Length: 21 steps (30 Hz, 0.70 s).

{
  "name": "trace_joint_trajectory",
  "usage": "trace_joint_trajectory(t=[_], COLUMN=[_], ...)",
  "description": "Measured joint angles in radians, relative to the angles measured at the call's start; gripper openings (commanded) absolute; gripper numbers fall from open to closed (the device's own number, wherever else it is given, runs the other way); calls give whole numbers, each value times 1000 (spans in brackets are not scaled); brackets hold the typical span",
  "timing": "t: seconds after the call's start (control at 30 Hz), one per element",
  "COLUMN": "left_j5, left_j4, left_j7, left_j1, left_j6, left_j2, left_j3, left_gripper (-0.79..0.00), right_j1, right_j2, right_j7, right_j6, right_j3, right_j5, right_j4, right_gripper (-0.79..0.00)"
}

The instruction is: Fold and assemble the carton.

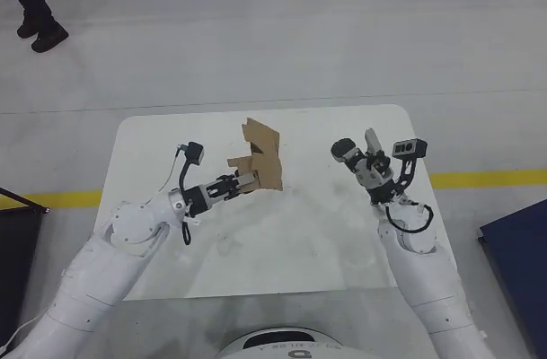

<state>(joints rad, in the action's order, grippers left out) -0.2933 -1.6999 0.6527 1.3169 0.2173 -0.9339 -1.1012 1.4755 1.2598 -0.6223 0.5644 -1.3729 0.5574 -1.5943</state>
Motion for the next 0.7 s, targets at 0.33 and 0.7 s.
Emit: trace_joint_trajectory(t=[0.33, 0.7], left_j5=[17, -67], left_j4=[-34, -115], left_j7=[33, 131], left_j1=[0, 61], left_j6=[-17, -32], left_j2=[-14, 0], left_j3=[42, -42], left_gripper=[-785, -785], right_j1=[-139, -211], right_j2=[4, 26], right_j7=[-122, -275], right_j6=[-40, -6], right_j3=[75, 158], right_j5=[-62, 123], right_j4=[157, 376], right_gripper=[0, 0])
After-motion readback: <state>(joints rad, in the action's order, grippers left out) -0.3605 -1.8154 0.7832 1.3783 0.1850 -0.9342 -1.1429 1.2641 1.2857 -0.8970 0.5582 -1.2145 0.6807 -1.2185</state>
